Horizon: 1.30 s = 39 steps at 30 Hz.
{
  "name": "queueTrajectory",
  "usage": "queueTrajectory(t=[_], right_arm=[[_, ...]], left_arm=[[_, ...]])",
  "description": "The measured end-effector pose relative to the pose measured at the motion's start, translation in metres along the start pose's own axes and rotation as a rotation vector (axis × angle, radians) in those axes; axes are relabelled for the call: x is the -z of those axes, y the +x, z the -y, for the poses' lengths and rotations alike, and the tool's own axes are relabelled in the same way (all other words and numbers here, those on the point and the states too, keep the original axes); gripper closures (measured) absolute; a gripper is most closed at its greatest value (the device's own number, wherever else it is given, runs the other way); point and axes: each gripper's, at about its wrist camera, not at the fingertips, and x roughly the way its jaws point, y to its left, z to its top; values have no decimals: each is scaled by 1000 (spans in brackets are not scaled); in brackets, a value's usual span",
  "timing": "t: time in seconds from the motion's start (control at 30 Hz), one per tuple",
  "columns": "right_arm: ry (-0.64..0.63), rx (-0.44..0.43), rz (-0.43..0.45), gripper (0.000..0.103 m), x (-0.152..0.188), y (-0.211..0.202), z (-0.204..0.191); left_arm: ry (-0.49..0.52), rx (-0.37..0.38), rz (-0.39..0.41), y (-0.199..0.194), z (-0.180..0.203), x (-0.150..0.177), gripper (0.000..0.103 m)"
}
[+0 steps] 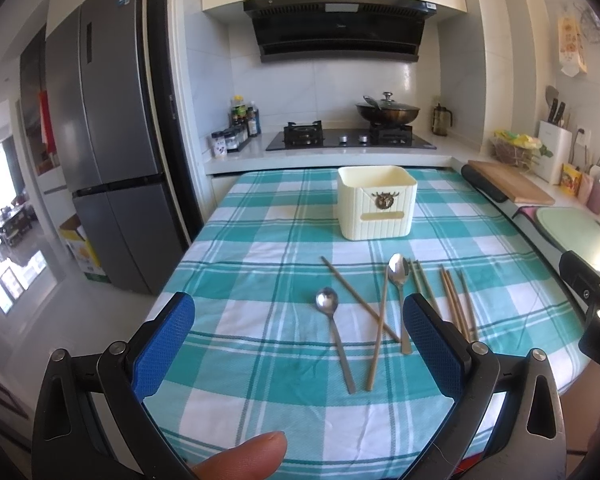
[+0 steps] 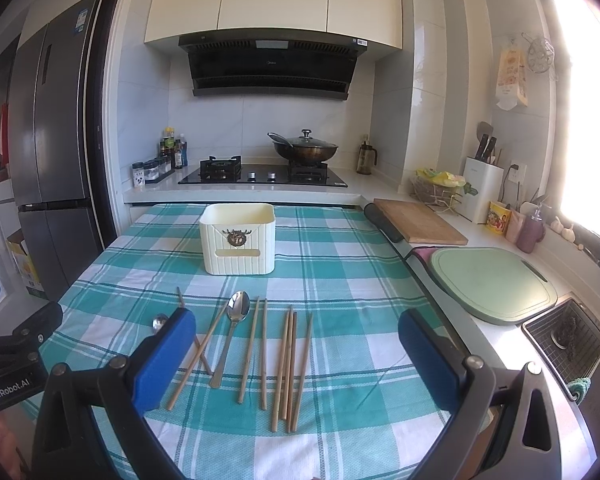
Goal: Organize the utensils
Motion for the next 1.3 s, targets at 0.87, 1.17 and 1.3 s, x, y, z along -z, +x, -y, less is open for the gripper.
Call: queueTrajectory(t=[0.87,1.17,1.3], right_arm=[[-3,0,-6,0,8,2,0],[-6,0,-8,0,7,1,1],[-7,1,-9,0,7,2,0]], left_arm=[[3,-10,-3,4,-6,6,0],[3,-10,-4,3,-6,5,0],[4,-10,-5,3,-6,5,0]])
